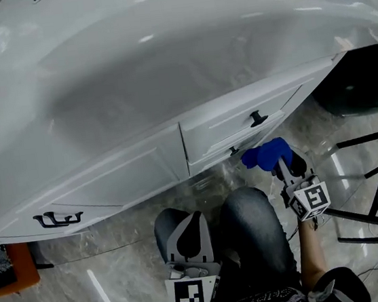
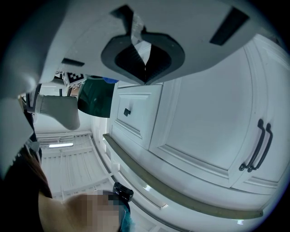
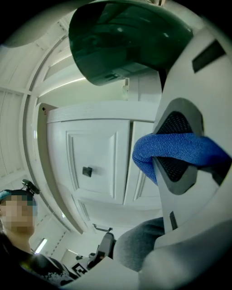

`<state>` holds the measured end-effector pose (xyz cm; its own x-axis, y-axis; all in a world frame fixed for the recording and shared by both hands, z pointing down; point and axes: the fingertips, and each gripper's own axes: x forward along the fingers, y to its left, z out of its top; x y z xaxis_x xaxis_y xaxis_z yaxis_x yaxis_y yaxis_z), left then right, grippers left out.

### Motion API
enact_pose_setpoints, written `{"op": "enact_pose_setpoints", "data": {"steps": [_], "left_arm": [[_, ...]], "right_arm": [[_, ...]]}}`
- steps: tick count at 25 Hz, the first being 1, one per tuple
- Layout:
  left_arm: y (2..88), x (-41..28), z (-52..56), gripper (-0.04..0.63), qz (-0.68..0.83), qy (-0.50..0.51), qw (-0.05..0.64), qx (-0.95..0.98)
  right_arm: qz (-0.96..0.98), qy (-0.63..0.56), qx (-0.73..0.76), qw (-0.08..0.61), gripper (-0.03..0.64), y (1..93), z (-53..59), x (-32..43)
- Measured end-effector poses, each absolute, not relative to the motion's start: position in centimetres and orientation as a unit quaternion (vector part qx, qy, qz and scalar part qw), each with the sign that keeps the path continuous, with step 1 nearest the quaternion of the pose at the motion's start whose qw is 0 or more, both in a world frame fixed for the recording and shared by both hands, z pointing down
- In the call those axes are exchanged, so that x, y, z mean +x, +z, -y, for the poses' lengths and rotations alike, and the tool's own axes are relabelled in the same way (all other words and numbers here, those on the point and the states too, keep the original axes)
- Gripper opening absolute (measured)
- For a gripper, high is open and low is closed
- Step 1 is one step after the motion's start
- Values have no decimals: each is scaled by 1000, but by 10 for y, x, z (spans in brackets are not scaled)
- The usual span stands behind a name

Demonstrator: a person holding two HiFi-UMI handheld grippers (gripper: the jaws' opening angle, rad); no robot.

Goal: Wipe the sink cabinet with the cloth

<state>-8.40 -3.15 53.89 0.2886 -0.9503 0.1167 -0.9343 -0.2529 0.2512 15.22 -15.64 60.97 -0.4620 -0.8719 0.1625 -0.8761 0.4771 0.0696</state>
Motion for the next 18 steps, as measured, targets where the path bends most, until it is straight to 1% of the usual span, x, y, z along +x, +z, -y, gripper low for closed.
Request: {"op": "enact_pose_setpoints", "data": {"steps": [4,6,9,13,15,18], "left_arm": [[532,-88,46,5,596,-8,73,799],[519,-83,54,5,601,-11,69,796],[493,-66,62,5,588,-6,97,803],[458,-46,69,5,563,20,149,812],[443,-47,69,5,565,34,170,806],[416,-56,60,5,584,46,198,786]], "right_arm": [[874,-10,483,47,114,570,154,128],[888,-10,458,24,114,548,153,115],[906,21,422,21,114,514,147,101],[923,76,371,75,114,479,133,88],[925,101,355,90,114,462,128,83],[928,139,332,92,114,433,115,74]]}}
